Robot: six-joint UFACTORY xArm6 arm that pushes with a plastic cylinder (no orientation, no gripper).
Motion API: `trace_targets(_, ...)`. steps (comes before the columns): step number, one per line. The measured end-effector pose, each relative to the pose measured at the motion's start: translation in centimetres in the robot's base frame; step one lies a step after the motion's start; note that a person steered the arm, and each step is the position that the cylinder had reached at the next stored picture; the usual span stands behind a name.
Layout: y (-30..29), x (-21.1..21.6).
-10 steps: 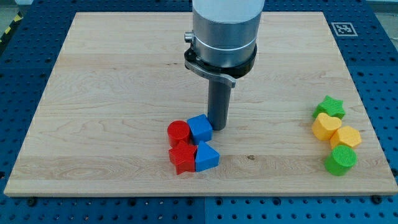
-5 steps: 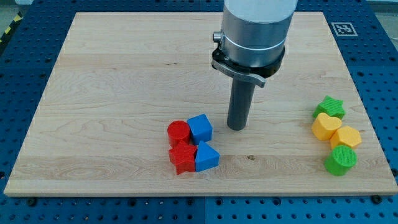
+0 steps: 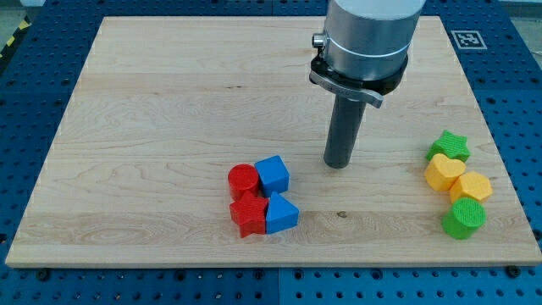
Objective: Point at the green star
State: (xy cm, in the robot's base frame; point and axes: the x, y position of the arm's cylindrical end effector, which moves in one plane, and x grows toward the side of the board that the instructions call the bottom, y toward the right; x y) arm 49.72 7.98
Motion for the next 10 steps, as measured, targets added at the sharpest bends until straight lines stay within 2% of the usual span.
trace_targets(1, 0.0, 0.0)
trace_targets(2, 0.2, -2.1)
trace_targets(5, 5.6, -3.8)
trace_targets(7, 9.6, -7.8)
trace_targets(8, 16.2, -6.9)
trace_targets(9, 20.9, -3.6)
trace_targets(10, 21.7, -0.5)
